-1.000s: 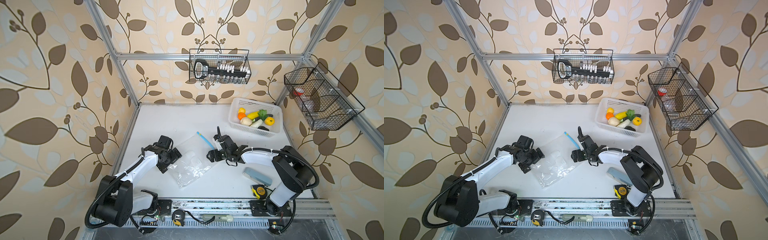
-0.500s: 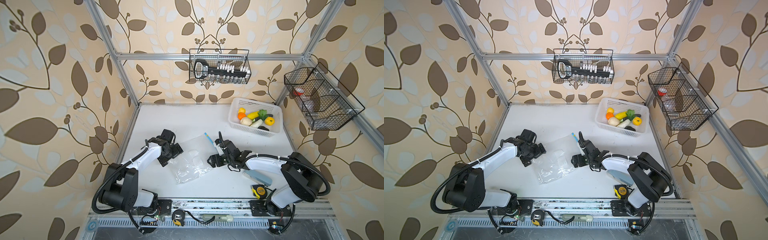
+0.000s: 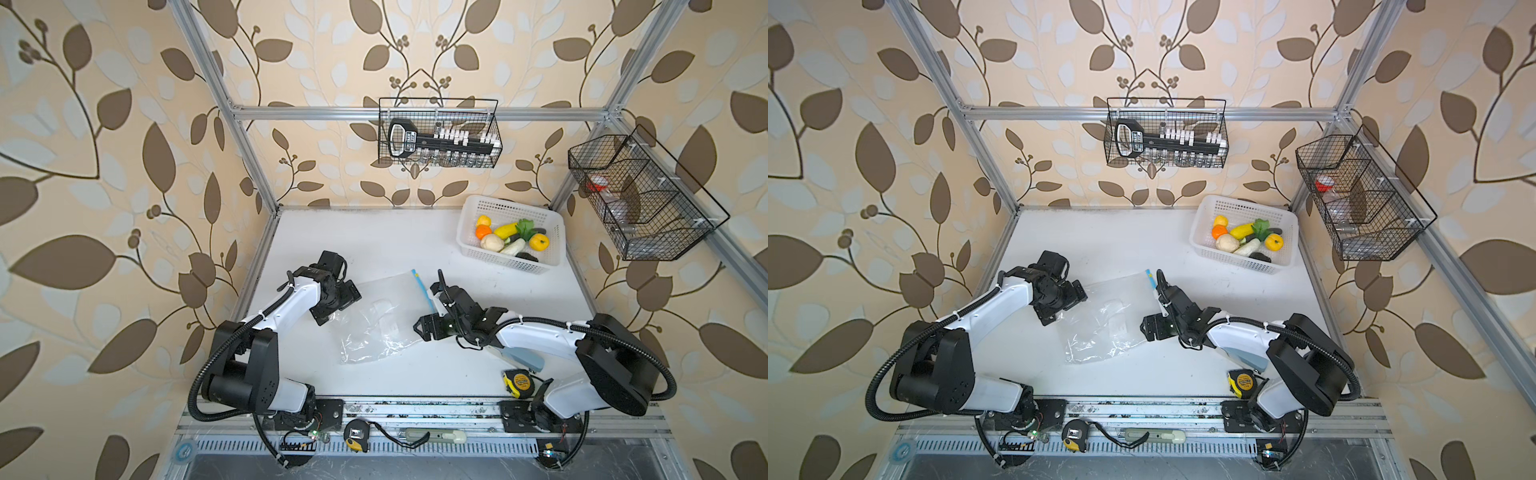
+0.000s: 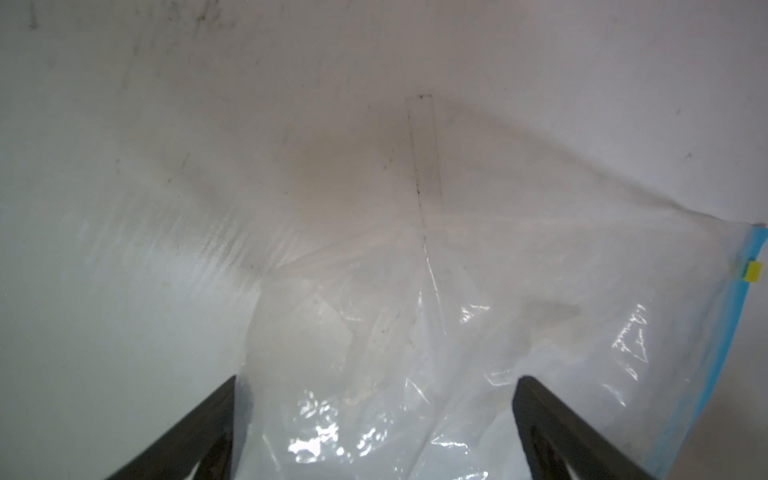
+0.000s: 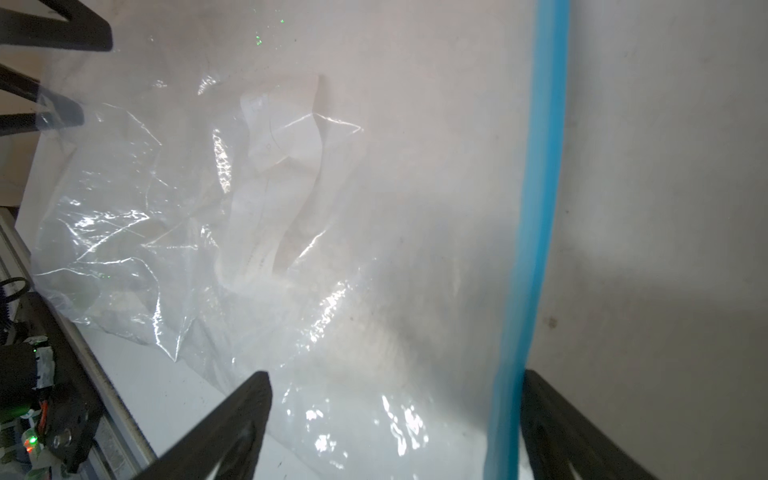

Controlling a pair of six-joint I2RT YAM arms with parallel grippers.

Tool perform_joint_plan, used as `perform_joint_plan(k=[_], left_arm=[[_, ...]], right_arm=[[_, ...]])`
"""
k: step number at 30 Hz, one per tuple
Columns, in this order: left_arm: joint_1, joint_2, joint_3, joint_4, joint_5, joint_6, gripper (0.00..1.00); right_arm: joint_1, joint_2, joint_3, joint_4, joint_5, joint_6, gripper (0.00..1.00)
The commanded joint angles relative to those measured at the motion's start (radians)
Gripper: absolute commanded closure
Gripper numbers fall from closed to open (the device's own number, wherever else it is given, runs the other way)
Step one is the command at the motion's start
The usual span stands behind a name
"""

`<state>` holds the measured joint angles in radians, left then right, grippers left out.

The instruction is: Place the food in the zip-top bag and seal the zipper

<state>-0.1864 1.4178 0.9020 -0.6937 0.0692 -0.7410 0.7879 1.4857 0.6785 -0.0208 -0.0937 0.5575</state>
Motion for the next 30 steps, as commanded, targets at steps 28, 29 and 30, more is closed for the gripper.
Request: perform_joint_plan(k=[28, 29, 30], left_arm=[[0.104, -0.163, 0.087, -0.13, 0.052, 0.149, 0.01], [0.102, -0.175, 0.092, -0.137, 0.056, 0.151, 0.01], [0.101, -0.192, 0.097, -0.137, 0.063, 0.157, 0.01]], right_arm=[[-0.195, -0.063, 0.33, -0.372, 0.495, -0.091, 0.12], [-0.216, -0.043, 0.363, -0.37, 0.493, -0.099, 0.12], [-0.239, -0.014, 0.402, -0.367, 0.493, -0.113, 0.12]])
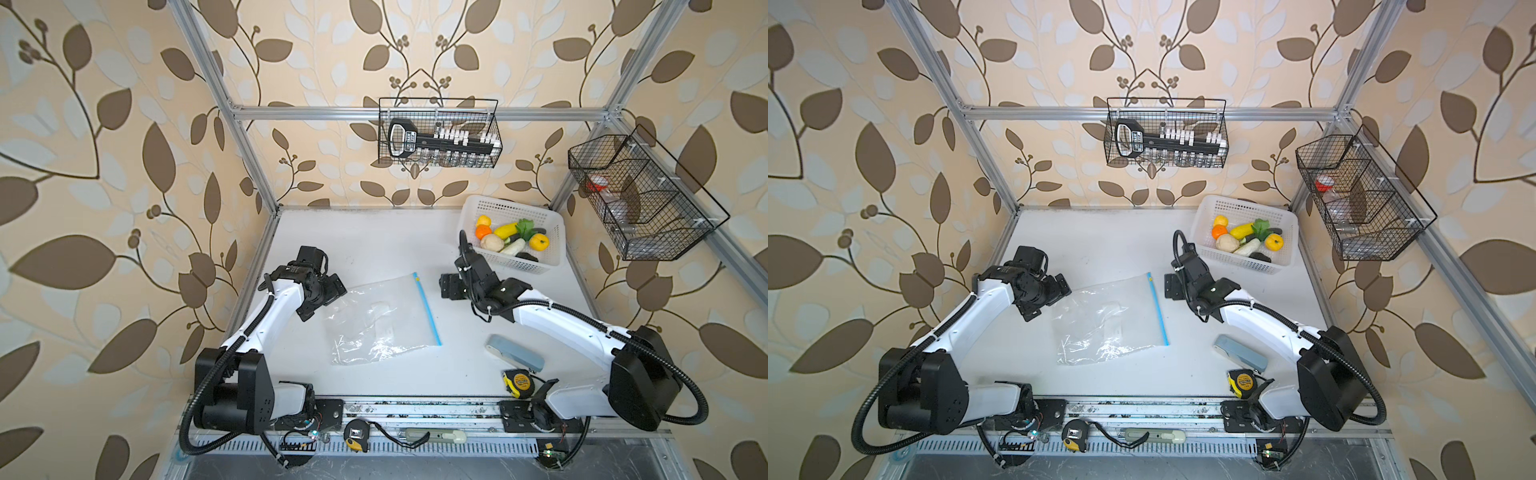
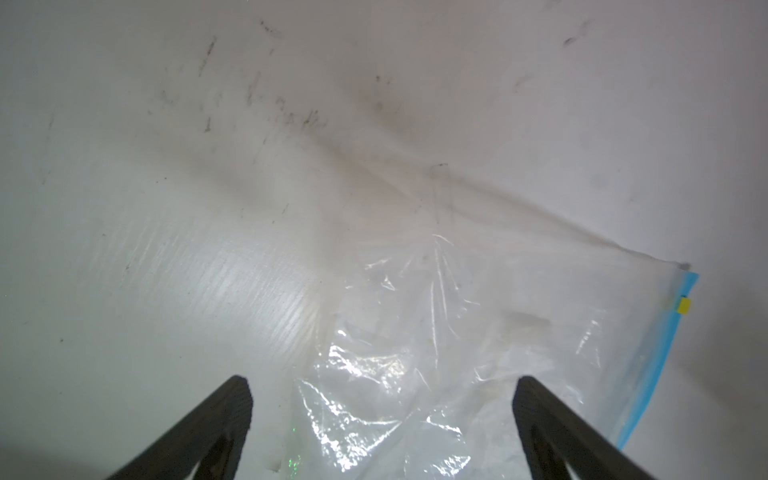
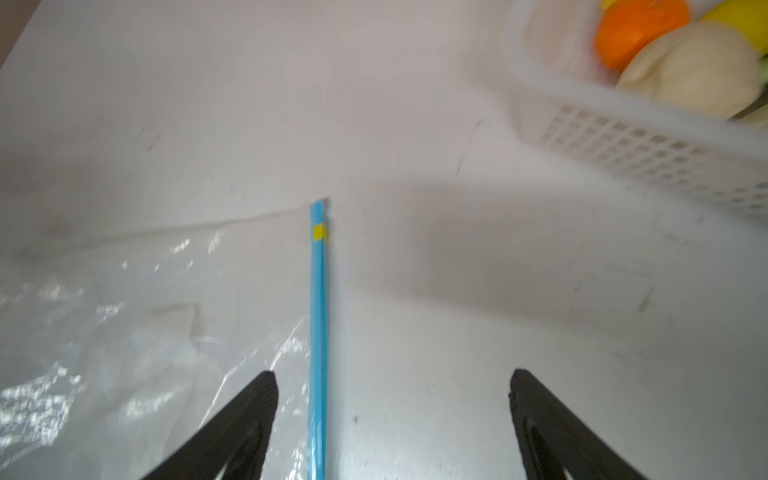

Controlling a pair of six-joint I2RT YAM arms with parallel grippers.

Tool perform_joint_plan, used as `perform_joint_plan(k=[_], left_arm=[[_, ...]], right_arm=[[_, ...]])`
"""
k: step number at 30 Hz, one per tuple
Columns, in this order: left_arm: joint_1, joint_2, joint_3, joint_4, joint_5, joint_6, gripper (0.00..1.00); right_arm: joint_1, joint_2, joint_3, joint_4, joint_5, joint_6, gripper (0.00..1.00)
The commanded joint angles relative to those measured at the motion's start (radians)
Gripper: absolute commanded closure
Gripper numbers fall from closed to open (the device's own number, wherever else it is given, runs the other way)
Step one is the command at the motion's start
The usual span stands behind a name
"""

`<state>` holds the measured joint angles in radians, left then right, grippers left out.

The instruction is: Place the food in the zip-top bag and seal the zipper

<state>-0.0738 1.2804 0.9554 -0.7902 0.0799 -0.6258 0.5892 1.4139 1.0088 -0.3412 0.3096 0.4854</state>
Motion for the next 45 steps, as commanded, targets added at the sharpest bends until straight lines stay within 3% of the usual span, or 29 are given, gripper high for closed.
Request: perform_joint_plan(k=[1, 9, 15, 19, 29, 39, 45], left_arm=[[-0.011, -0.07, 0.046, -0.036, 0.059, 0.044, 0.01], [-0.018, -0.106, 0.051, -0.004, 0.101, 0.03, 0.01], [-0.018, -0.08, 0.03, 0.0, 0.121, 0.034, 0.01], [-0.018, -0.069, 0.013, 0.015, 0.145, 0.035, 0.01], [-0.02, -0.067, 0.017, 0.009, 0.156, 0.029, 0.01], [-0.026, -0.079, 0.011, 0.009, 0.152, 0.003, 0.01], [-0.035, -0.09, 0.013, 0.0, 0.148, -0.005, 0.01]], right_arm=[[-0.062, 0.087, 0.114, -0.044, 0.088, -0.057, 0.12], [-0.19, 0.38, 0.482, -0.097, 0.065, -0.097, 0.15], [-0.237, 0.618, 0.75, -0.199, -0.036, -0.138, 0.26], [-0.247, 0.702, 0.836, -0.25, -0.081, -0.151, 0.31], [-0.245, 0.749, 0.837, -0.283, -0.148, -0.161, 0.51], [-0.228, 0.659, 0.728, -0.259, -0.165, -0.168, 0.66], [-0.206, 0.58, 0.628, -0.232, -0.173, -0.173, 0.68]])
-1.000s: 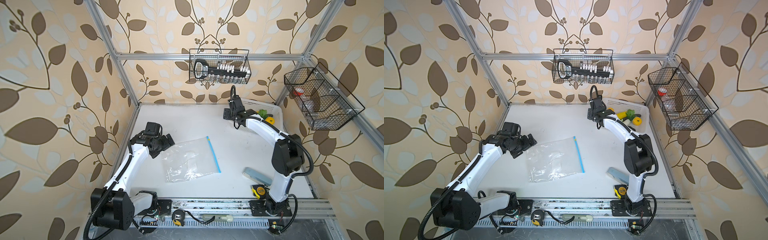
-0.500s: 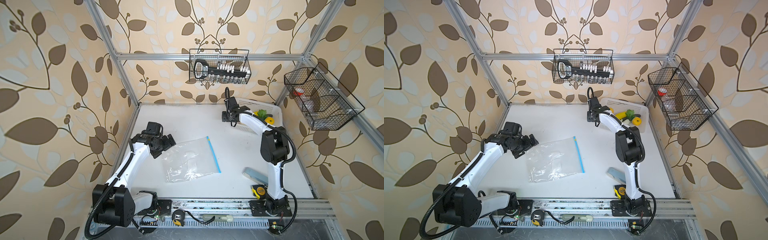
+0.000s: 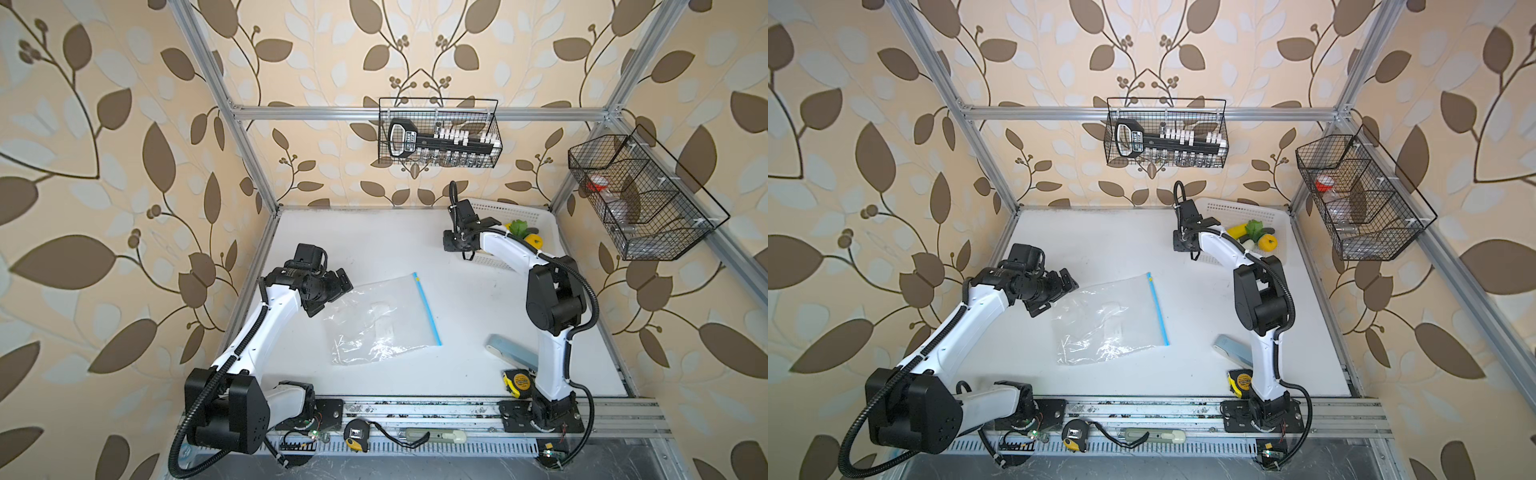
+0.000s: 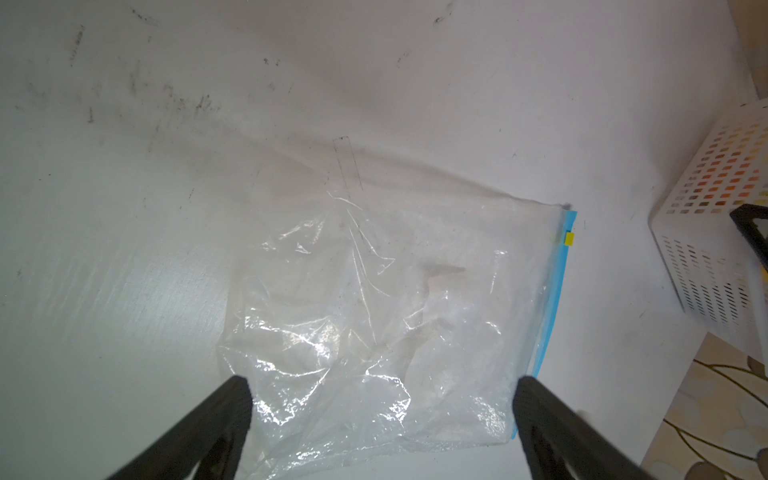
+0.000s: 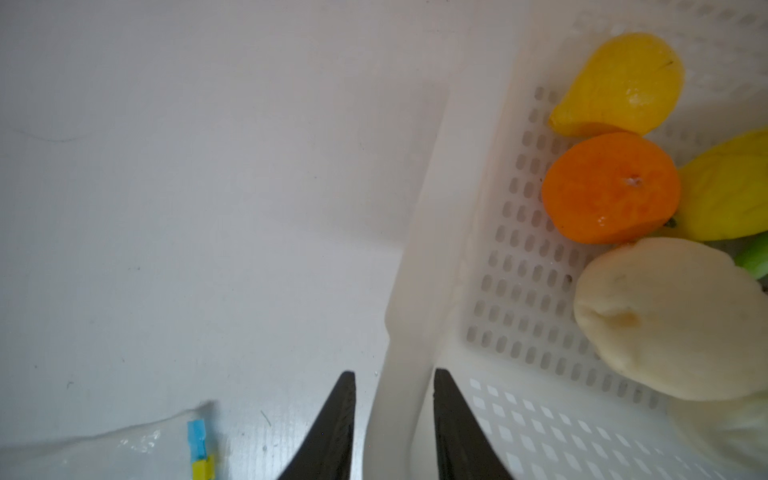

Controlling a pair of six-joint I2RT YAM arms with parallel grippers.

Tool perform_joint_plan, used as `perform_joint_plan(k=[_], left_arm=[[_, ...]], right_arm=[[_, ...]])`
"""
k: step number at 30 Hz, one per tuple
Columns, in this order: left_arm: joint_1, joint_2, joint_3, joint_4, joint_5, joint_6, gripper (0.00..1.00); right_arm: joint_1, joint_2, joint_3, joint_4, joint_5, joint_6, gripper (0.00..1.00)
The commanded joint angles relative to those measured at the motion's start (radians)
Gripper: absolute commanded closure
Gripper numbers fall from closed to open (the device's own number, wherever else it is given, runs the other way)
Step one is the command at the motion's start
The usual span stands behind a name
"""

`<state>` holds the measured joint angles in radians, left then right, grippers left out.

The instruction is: Place the food in the zip-top bag and seal the zipper

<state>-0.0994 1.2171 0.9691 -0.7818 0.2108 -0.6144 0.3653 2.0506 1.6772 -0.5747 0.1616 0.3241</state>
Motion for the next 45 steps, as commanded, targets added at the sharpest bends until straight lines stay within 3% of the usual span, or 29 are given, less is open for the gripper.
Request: perform_joint_plan(k=[1, 17, 27, 33, 37, 40, 45], left_arm=[[-0.01, -0.028, -0.001, -0.01, 0.015, -0.018, 0.01], [-0.024, -0.041, 0.002, 0.004, 0.033, -0.053, 0.01], [-0.085, -0.103, -0.013, 0.058, 0.116, -0.011, 0.04], [-0.261, -0.166, -0.089, 0.147, 0.147, -0.053, 0.06], [-0.356, -0.16, -0.172, 0.25, 0.15, -0.102, 0.08], [-0.401, -0.129, -0.227, 0.342, 0.165, -0.133, 0.09], [-0.442, -0.066, -0.259, 0.42, 0.15, -0.148, 0.09]], right_arm=[[0.023, -0.07, -0.058, 0.005, -0.023, -0.013, 0.69], [0.101, -0.26, -0.332, 0.07, -0.036, -0.052, 0.73], [0.122, -0.371, -0.348, 0.065, -0.07, -0.022, 0.61], [0.176, -0.596, -0.614, 0.228, -0.294, 0.029, 0.57], [0.2, -0.697, -0.852, 0.406, -0.536, 0.08, 0.57], [0.197, -0.718, -0.987, 0.524, -0.641, 0.091, 0.59], [0.133, -0.667, -1.063, 0.618, -0.751, 0.095, 0.61]])
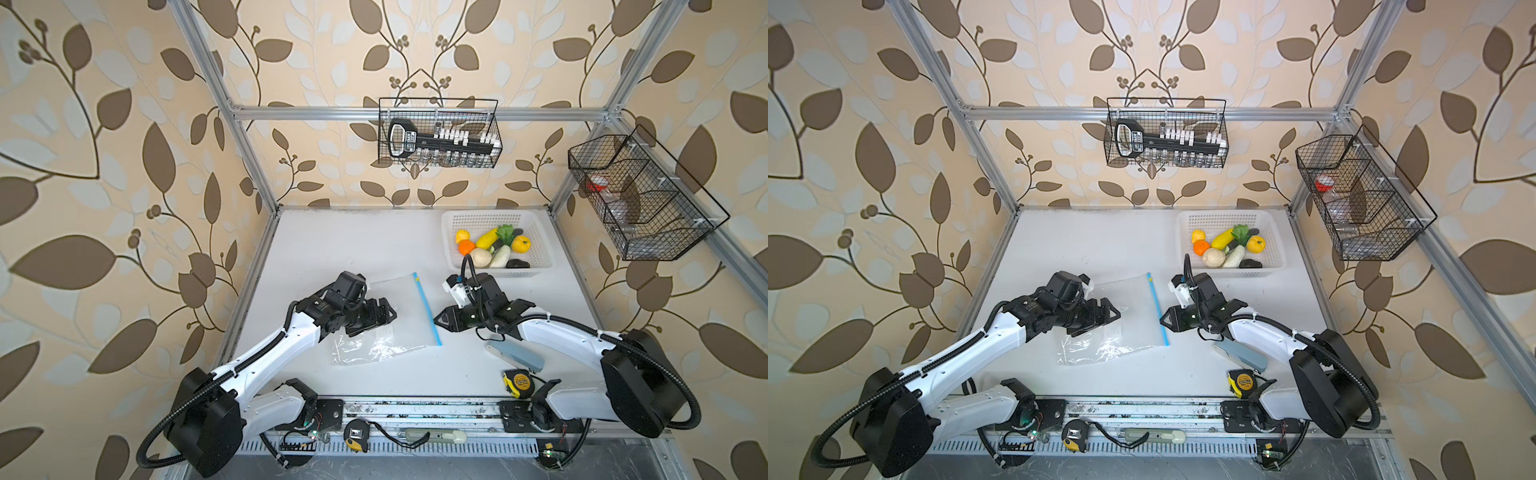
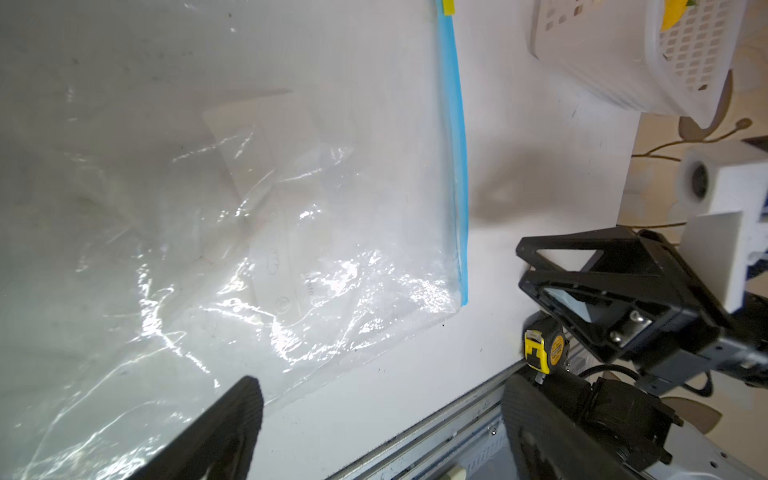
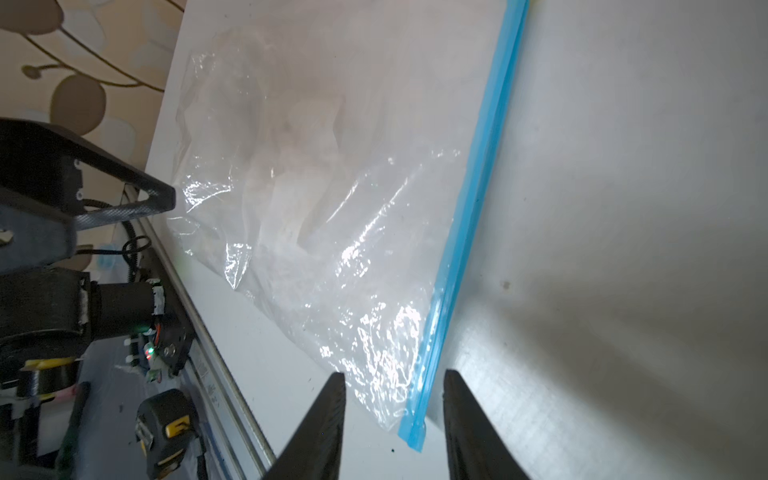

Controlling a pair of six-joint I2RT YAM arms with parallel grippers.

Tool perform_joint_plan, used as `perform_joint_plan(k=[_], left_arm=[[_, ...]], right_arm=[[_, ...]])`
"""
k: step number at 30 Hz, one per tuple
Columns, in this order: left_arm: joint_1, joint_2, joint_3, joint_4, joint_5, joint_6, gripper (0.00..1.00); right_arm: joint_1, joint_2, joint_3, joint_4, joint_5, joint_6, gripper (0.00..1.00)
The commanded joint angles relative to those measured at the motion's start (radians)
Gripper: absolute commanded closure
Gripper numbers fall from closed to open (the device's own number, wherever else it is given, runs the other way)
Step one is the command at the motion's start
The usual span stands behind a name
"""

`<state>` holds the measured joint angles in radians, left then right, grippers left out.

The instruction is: Place the food in the zip-top bag and seal the zipper

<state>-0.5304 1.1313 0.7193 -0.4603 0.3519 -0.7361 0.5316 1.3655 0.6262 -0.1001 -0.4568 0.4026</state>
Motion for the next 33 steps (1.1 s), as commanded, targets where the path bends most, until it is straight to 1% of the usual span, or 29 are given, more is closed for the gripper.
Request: perform_joint_plan(k=[1, 6, 12, 19, 22, 24, 33], left_arm=[[-0.012, 0.039, -0.013, 0.105, 0.009, -0.026, 0.1], [-0.012, 0.12, -0.022, 0.153, 0.016, -0.026, 0.11], [-0.022, 0.213, 0.007, 0.218, 0.039, -0.031, 0.12], [-0.03, 0.289, -0.007, 0.274, 0.062, -0.034, 0.13], [-0.031, 0.3, -0.013, 0.282, 0.062, -0.035, 0.13], [-0.031, 0.335, -0.016, 0.283, 0.061, -0.034, 0.14], [-0.031, 0.355, -0.044, 0.293, 0.05, -0.032, 0.14]], right_arm=[[-0.052, 0.032, -0.026, 0.17, -0.152, 0.025, 0.61], [-0.091, 0.094, -0.065, 0.27, -0.2, 0.049, 0.61], [-0.094, 0.174, -0.068, 0.344, -0.203, 0.074, 0.61], [-0.09, 0.226, -0.071, 0.375, -0.198, 0.082, 0.62], [-0.084, 0.242, -0.069, 0.377, -0.194, 0.08, 0.63], [-0.084, 0.246, -0.068, 0.374, -0.187, 0.077, 0.63], [-0.061, 0.278, -0.052, 0.379, -0.196, 0.085, 0.68]])
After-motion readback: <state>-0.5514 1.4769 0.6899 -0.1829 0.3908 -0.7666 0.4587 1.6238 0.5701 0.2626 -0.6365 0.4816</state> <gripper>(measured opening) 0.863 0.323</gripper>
